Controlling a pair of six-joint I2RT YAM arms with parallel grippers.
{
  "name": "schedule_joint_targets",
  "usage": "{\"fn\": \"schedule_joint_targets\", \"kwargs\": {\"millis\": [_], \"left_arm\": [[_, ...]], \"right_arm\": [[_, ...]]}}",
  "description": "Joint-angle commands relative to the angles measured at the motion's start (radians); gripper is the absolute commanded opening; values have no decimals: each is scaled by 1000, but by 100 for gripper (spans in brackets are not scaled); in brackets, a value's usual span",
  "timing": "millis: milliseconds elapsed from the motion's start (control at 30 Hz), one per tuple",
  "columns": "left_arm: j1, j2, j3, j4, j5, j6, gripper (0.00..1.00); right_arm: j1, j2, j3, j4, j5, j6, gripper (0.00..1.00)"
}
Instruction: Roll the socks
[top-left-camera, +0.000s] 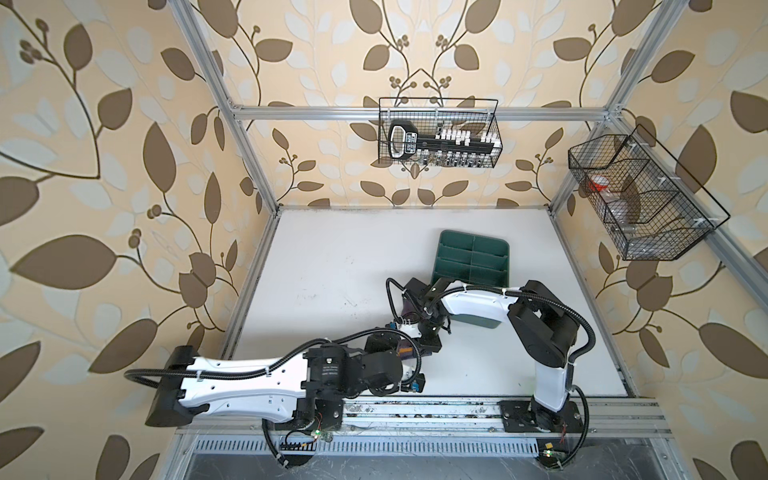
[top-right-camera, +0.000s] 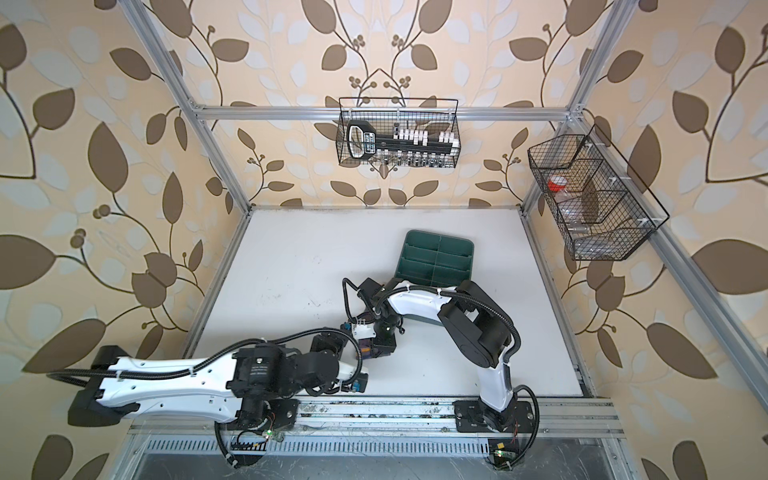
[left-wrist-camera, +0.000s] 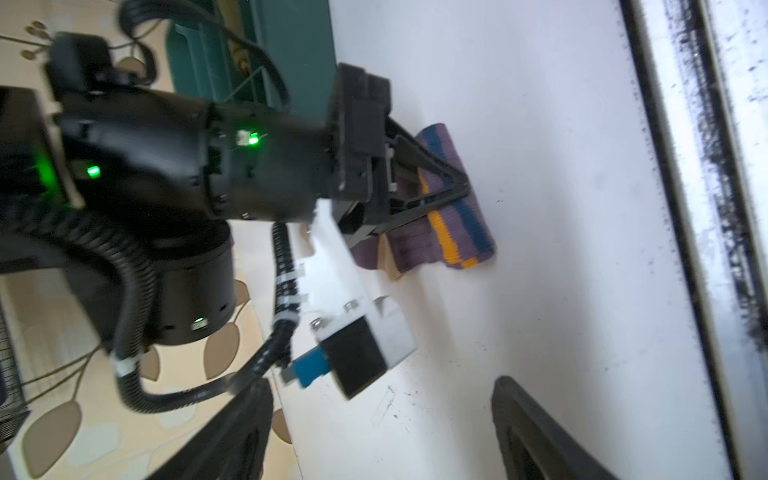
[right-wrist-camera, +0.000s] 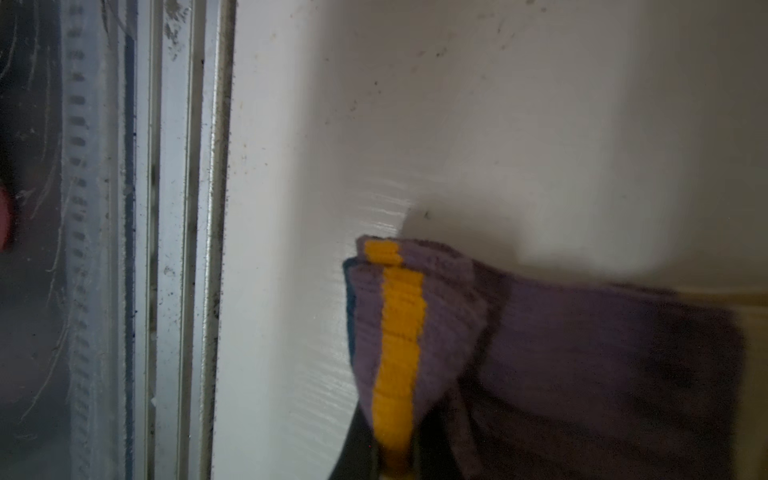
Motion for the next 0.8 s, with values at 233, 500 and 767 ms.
{"fn": "schedule_joint_targets", "kwargs": {"millis": [233,500,767], "left_arm": [[-12,373,87,55,-3,-271,71],[77,391,29,198,103,-301,47],[227,304,-32,240,429,-284,55]], "right_arm": [[-13,55,21,-53,48,-43,0],[-16,42,14,-64,28,-61,0],[-25,16,2,-52,16,-62,0]]}}
